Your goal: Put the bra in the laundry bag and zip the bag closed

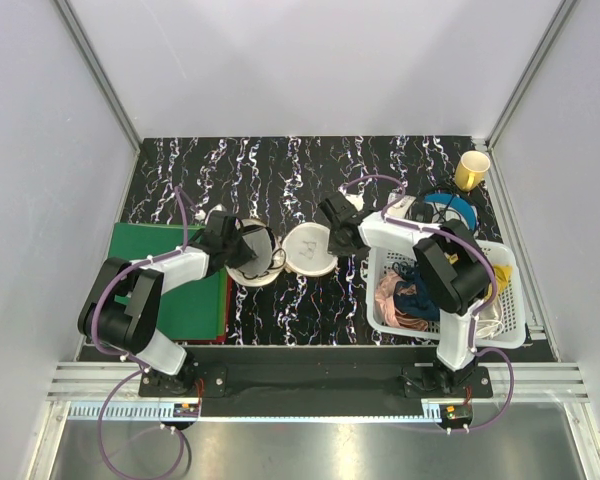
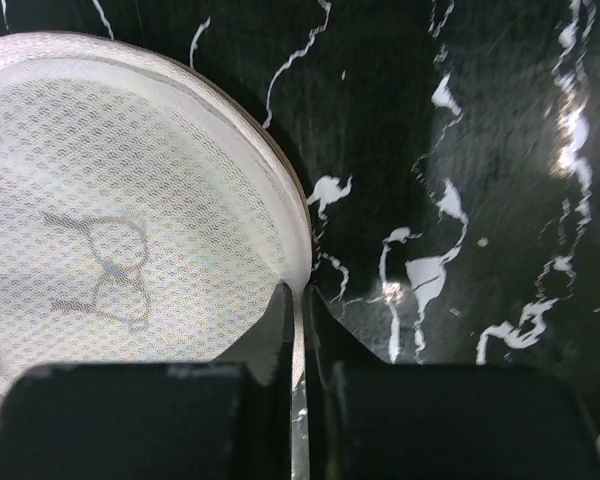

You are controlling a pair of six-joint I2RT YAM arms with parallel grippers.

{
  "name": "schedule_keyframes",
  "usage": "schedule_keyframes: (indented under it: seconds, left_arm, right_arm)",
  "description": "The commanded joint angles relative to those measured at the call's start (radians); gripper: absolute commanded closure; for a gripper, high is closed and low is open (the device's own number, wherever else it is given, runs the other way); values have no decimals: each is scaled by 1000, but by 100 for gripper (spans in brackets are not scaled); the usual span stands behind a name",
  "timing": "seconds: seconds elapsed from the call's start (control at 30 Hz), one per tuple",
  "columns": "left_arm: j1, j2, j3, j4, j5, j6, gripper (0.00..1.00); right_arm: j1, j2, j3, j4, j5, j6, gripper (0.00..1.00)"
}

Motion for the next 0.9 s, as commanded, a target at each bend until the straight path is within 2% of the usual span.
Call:
schedule_keyframes:
  seconds: [0.0, 0.13, 0.3, 0.63, 0.87]
  left_arm:
    - [-13, 24, 6, -15, -14, 44, 89]
    - [-52, 48, 36, -19, -14, 44, 89]
    - [-113, 85, 82, -19, -33, 23, 90]
    - [-193, 163, 154, -18, -40, 6, 91]
    - [-213, 215, 240, -47, -17, 44, 91]
  right_arm:
    - [-3, -61, -13, 12, 80, -73, 100]
    - [9, -244, -15, -25, 103, -136, 100]
    - [73, -396, 36, -126, 74, -237, 100]
    - [116, -647, 65, -195, 2, -182, 100]
    - [116, -724, 105, -220, -44, -136, 100]
